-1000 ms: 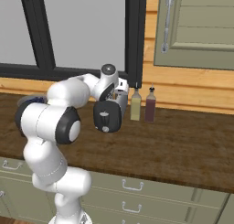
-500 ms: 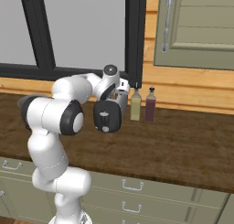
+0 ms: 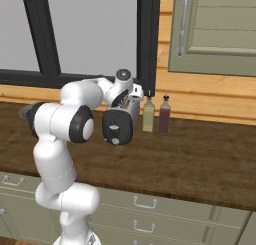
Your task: Start the toaster. Once the lever pops up, take the bread to the plate on the dining counter.
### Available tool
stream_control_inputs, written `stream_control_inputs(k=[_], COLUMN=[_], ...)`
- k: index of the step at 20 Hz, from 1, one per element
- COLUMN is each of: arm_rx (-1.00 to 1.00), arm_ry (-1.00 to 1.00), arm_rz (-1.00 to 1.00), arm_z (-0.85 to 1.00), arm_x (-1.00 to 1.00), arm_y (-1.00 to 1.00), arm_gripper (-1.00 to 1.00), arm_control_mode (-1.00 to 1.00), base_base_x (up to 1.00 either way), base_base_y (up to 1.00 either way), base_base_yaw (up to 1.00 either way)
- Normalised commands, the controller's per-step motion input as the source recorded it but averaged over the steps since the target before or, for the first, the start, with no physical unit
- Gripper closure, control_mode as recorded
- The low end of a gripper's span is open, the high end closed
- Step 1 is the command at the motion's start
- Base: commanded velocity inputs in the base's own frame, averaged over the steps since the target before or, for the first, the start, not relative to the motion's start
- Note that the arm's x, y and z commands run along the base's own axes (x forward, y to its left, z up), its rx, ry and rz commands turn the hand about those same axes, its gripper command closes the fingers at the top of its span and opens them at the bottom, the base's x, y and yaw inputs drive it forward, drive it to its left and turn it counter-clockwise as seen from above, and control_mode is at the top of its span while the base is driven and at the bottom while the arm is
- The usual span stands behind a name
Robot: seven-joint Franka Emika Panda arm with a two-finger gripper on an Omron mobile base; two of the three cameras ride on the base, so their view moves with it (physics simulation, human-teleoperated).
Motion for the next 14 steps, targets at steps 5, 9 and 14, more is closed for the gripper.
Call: stream_control_inputs(k=[5, 9, 14], arm_rx=[0.00, 0.00, 0.00], arm_ry=[0.03, 0.01, 0.03], arm_rz=[0.01, 0.02, 0.01], arm_z=[-0.24, -0.16, -0.05], arm_x=[0.12, 0.00, 0.01], arm_y=[0.00, 0.00, 0.00], arm_gripper=[1.00, 1.00, 1.00], arm_control_mode=[-1.00, -1.00, -1.00], base_base_x=[0.00, 0.00, 0.00], base_base_y=[0.00, 0.00, 0.00], base_base_yaw=[0.00, 0.00, 0.00])
